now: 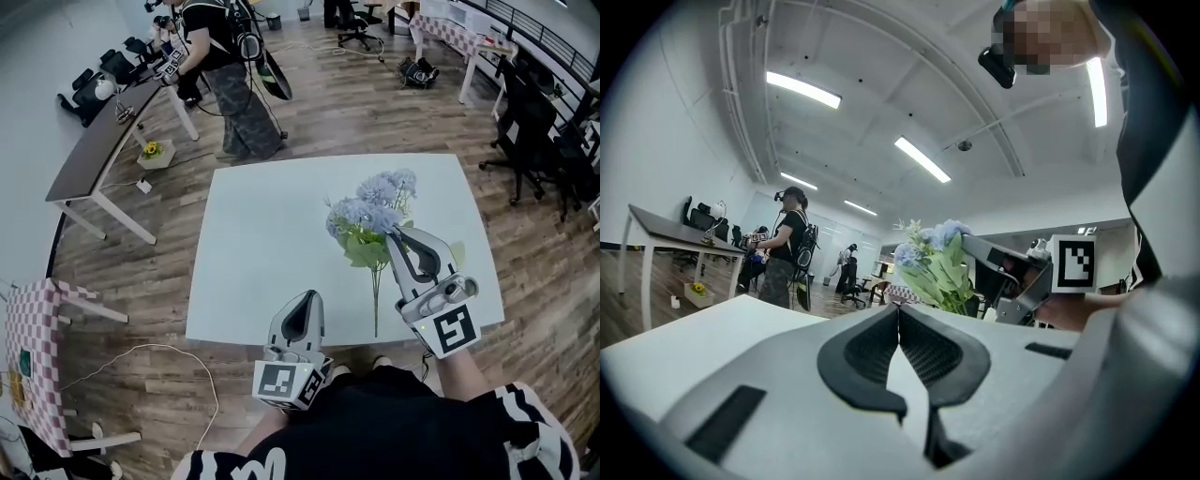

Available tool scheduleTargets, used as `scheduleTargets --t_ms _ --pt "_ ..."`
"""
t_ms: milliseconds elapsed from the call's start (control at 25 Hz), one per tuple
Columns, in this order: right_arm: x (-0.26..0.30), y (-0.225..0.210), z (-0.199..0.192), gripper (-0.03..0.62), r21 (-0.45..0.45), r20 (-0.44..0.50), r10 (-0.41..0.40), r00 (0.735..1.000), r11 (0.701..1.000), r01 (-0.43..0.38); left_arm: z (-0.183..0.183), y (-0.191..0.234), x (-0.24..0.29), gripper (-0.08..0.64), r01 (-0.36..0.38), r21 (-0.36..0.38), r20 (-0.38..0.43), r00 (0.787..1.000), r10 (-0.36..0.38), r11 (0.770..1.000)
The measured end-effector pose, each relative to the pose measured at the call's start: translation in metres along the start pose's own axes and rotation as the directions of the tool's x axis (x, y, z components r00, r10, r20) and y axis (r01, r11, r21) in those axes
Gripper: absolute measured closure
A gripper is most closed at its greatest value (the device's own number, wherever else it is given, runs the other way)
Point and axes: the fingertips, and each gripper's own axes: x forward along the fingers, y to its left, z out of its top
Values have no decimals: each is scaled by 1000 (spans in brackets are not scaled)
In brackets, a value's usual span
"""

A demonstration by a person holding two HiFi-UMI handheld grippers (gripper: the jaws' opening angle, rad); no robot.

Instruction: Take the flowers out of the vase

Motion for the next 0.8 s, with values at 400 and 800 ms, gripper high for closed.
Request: scheduleTargets --t_ms 400,800 --pt "4 18 -37 568 25 -70 -3 998 1000 5 -4 12 -2 555 17 -10 0 1000 -17 1000" --pt "8 24 -72 568 18 -140 -3 990 1000 5 -5 18 -10 555 6 -11 -7 1000 -7 1000"
